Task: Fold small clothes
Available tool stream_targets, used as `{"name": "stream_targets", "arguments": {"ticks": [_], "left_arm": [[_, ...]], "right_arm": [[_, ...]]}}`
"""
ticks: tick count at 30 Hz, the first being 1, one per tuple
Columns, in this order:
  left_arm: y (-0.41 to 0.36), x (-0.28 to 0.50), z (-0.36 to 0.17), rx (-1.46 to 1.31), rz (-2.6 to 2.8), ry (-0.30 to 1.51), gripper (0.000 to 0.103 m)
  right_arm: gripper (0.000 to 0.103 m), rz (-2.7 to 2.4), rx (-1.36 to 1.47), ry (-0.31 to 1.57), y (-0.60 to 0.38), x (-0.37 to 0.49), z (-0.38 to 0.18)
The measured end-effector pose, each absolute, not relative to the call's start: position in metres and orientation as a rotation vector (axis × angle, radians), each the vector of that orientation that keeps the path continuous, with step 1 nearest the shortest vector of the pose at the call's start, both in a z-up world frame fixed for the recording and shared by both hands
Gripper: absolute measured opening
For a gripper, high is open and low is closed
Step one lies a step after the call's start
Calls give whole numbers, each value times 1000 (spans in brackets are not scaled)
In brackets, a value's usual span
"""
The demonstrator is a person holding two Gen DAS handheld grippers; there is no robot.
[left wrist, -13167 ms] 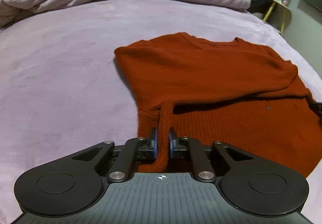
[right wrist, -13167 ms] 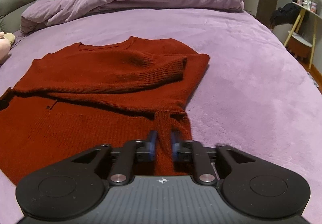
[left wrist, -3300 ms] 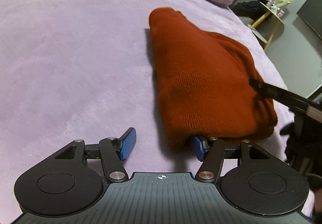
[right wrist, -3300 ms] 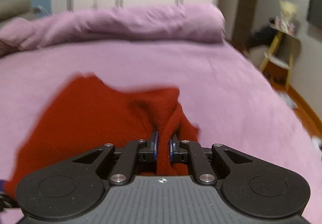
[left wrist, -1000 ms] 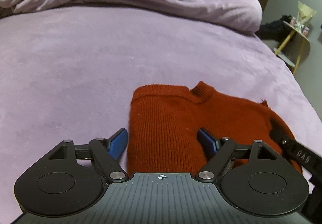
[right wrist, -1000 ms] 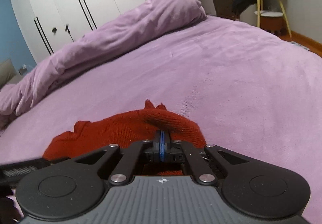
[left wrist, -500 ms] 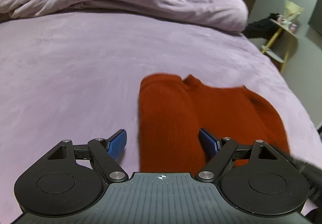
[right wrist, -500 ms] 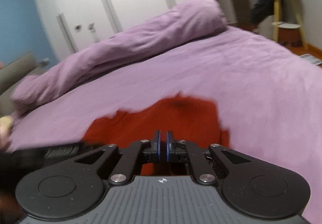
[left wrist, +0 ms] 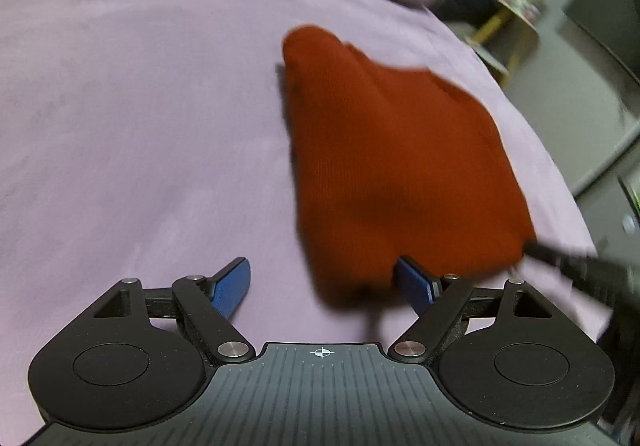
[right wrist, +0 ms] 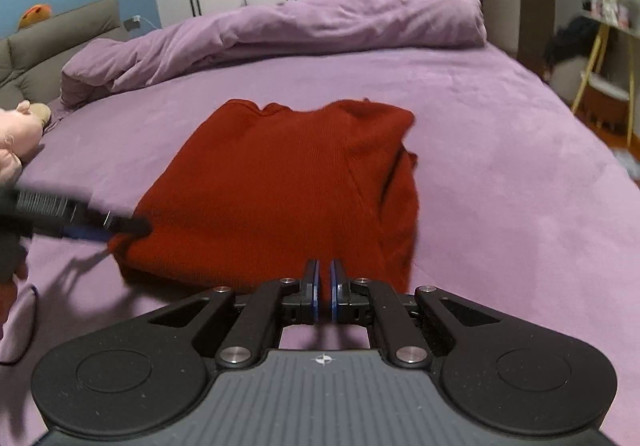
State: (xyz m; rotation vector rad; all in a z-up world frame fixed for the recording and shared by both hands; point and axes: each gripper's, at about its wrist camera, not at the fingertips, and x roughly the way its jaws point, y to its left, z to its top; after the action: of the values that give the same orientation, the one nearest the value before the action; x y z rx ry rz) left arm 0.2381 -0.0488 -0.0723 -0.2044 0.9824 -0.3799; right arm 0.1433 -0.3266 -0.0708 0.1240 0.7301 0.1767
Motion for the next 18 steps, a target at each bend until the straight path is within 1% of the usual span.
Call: {"name": "stream_targets", "arguments": {"ticks": [1, 3, 4, 6, 9, 14, 17, 18], "left_arm": [[-42, 237, -70, -208, -398, 984, 84], [-29, 243, -66, -252, -415, 960, 84], [-23, 247, -65, -295, -421, 944, 84], [-13, 264, -67, -421, -468, 931, 85], [-12, 299, -84, -579, -479, 996, 84], [-26, 336, -107, -658, -500, 1039, 82], [-32, 352, -113, -707, -504, 1056, 75], [-35, 356, -116, -707, -497, 1068, 72]], "right_arm": [[13, 163, 155, 746, -333, 142, -68], [59, 137, 249, 754, -350, 143, -65], [65, 129, 303, 745, -359, 144, -66], [67, 149, 448, 759, -381, 153, -71], [69, 212, 731, 845, -413, 183, -94], [68, 248, 1043, 872, -443, 225, -130], [67, 281, 1132, 870, -443, 244, -142], [63, 295, 1134, 877, -439, 250, -144]]}}
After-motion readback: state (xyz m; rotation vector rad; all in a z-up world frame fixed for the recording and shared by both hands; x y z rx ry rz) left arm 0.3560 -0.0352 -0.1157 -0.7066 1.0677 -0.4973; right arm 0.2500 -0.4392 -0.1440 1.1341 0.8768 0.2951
